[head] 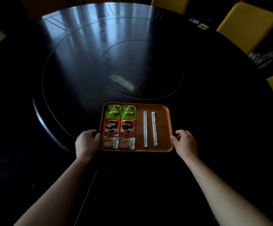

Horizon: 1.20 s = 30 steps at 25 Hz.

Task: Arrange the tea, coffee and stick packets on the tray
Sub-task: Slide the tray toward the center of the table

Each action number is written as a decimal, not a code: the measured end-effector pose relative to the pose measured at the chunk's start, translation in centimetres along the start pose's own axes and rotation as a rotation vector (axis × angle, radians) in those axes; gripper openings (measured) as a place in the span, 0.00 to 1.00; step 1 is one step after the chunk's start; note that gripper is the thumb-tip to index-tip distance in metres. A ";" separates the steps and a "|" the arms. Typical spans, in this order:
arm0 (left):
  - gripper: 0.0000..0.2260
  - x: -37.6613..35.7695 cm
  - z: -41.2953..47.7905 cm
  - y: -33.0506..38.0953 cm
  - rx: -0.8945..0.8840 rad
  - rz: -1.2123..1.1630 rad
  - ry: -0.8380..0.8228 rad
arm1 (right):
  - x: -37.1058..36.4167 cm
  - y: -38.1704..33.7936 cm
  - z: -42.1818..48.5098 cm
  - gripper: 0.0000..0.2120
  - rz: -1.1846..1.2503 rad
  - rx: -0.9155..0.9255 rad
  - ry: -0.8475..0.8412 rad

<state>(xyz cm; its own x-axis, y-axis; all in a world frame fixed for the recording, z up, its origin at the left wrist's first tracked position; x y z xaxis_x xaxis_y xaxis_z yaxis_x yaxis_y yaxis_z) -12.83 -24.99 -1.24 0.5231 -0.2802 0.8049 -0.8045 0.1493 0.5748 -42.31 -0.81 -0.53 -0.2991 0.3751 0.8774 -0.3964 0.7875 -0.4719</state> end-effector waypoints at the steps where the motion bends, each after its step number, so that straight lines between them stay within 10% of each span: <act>1: 0.07 -0.1 0.1 0.2 0.015 -0.021 -0.028 | -0.2 0.0 0.1 0.16 -0.014 -0.010 -0.009; 30: 0.06 -0.1 5.7 4.1 -0.065 -0.082 -0.046 | -1.5 -0.9 5.4 0.07 0.138 -0.093 0.027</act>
<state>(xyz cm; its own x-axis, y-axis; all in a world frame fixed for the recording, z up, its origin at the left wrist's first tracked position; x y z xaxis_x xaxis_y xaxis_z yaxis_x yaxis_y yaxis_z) -17.76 -29.72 0.16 0.5717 -0.3373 0.7479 -0.7389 0.1845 0.6480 -46.20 -4.71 -1.91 -0.3209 0.4947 0.8077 -0.2710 0.7692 -0.5787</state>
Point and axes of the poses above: each hand's wrist, its own z-axis towards the middle knuckle, its own x-axis out of the back of the hand, y = z × x, the point moved 5 cm from there along z, towards the middle knuckle, and after that the axes turned 4 degrees about z, right-handed, at the moved point
